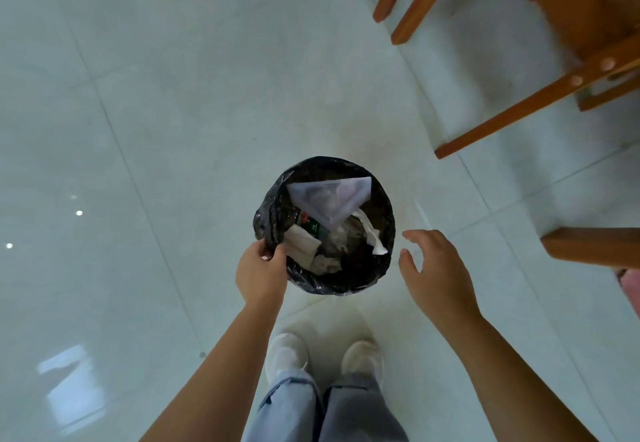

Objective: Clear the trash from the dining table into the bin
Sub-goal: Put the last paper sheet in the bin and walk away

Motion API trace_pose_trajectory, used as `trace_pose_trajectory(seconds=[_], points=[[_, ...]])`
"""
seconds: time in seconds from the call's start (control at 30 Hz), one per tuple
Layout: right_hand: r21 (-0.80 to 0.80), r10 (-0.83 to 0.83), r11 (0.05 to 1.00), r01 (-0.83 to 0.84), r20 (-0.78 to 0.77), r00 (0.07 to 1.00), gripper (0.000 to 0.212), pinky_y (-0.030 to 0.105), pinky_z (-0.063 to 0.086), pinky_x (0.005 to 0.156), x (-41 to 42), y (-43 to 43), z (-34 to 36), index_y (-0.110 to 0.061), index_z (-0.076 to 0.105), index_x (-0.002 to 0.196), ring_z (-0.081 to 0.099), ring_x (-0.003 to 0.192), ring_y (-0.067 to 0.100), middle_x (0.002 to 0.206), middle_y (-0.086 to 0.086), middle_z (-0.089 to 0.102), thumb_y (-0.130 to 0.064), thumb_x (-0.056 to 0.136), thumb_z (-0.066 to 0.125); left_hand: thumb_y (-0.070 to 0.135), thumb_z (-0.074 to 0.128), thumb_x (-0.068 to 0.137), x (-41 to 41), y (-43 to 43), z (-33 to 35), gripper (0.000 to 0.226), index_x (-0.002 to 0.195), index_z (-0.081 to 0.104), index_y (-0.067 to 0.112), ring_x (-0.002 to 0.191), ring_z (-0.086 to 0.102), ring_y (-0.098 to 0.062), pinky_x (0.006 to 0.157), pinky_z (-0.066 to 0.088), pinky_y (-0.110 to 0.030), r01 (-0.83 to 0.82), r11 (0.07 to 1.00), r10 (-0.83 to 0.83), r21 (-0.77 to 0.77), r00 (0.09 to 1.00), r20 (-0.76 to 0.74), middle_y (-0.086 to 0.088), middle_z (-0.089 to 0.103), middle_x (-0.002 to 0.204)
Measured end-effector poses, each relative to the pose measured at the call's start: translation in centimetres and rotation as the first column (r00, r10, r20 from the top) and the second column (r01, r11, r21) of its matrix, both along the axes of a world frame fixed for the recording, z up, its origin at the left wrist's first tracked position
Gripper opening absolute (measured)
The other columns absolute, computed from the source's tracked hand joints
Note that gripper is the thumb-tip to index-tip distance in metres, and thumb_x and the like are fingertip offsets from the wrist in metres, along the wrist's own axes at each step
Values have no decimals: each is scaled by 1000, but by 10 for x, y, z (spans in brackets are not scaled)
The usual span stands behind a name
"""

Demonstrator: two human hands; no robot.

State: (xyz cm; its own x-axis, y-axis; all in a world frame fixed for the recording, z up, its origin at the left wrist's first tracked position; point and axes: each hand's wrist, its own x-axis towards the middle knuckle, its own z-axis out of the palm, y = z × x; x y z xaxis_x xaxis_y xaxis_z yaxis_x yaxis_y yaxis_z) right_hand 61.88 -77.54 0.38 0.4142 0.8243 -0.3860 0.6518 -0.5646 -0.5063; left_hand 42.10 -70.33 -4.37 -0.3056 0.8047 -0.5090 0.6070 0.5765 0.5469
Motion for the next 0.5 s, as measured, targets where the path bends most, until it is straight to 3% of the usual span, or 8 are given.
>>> trace_pose_trajectory(seconds=[0.1, 0.23, 0.5], points=[[-29, 28, 999, -28, 24, 999, 29, 33, 42, 78, 5, -2, -26, -10, 53, 115, 52, 105, 26, 115, 11, 58, -16, 86, 52, 21, 57, 84, 2, -2, -30, 6, 80, 58, 17, 76, 60, -27, 73, 49, -39, -42, 998, 45, -43, 997, 59, 3, 60, 77], [-51, 32, 998, -30, 48, 998, 28, 35, 43, 73, 9, -6, -51, -10, 54, 112, 51, 99, 27, 108, 11, 59, -18, 85, 54, 19, 59, 84, 5, -10, -62, 17, 96, 63, 7, 79, 57, -19, 71, 42, -29, -99, 989, 120, -109, 972, 202, -4, 63, 88], [-35, 21, 999, -20, 30, 999, 25, 31, 42, 71, 3, -16, -71, -14, 56, 109, 51, 96, 22, 104, 5, 59, -20, 84, 54, 19, 59, 86, 5, -23, -88, 10, 95, 61, 13, 77, 57, -14, 66, 43, -27, -99, 987, 136, -123, 932, 337, 2, 62, 83]])
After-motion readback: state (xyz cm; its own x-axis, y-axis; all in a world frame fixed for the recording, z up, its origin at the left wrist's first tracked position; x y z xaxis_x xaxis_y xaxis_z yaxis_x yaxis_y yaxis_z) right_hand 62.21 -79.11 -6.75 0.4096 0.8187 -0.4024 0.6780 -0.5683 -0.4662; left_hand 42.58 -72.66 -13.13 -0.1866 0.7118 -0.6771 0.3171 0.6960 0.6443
